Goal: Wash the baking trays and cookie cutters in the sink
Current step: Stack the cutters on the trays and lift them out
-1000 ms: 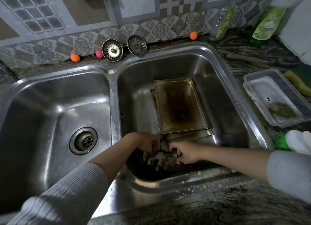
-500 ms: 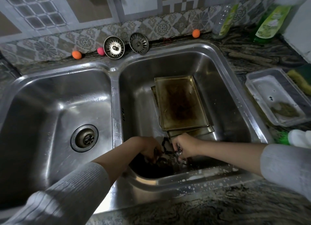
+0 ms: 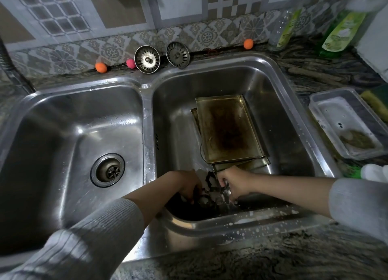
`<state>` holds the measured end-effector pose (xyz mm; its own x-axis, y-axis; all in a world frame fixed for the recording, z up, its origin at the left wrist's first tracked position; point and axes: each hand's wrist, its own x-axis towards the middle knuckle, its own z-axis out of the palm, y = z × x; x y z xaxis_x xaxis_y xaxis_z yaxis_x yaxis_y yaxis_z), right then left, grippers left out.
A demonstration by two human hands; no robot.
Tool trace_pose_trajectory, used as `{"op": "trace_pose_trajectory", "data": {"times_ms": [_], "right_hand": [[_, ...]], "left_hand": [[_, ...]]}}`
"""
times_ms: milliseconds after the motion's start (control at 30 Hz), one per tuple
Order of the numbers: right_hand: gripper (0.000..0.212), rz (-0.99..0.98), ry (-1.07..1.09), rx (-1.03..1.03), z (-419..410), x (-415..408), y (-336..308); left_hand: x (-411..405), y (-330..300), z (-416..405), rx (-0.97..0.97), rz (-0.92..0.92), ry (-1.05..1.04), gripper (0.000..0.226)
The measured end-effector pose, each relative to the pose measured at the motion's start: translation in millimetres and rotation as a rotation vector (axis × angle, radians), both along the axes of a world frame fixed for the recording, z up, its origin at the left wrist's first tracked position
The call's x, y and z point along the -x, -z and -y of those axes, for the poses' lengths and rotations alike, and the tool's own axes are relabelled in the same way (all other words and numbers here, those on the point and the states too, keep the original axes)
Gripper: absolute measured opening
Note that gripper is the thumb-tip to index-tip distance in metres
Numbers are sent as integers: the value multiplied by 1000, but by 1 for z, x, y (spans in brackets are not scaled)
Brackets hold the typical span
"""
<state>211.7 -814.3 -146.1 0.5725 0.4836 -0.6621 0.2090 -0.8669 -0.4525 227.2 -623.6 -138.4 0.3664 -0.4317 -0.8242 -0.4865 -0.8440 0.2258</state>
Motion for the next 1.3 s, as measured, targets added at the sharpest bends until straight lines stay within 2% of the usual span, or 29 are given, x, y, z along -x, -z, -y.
{"op": "trace_pose_trajectory", "data": {"times_ms": [267,467,667,867,1000,1167,1300], "right_hand": [[61,9,-2,23,2,9,11],[48,7,75,-15,3,8,8],[51,-62,186,-52,8,2,-5],[55,-204,194,-47,14,-6,-13],[43,-325,215,-101,20,-14,-20],[29,-417,134,-88,26,-25,-27],[31,-581,252,-115,30,-33,-31]], "left_hand": [[6,1,1,37,87,23,55],[14,6,6,18,165,75,55],[16,11,7,-47,208,168,52],[12,3,2,-66,234,158,49],[5,-5,-1,-60,250,131,49],[-3,-16,-9,-27,281,77,46],[-8,-24,-14,17,290,9,48]]}}
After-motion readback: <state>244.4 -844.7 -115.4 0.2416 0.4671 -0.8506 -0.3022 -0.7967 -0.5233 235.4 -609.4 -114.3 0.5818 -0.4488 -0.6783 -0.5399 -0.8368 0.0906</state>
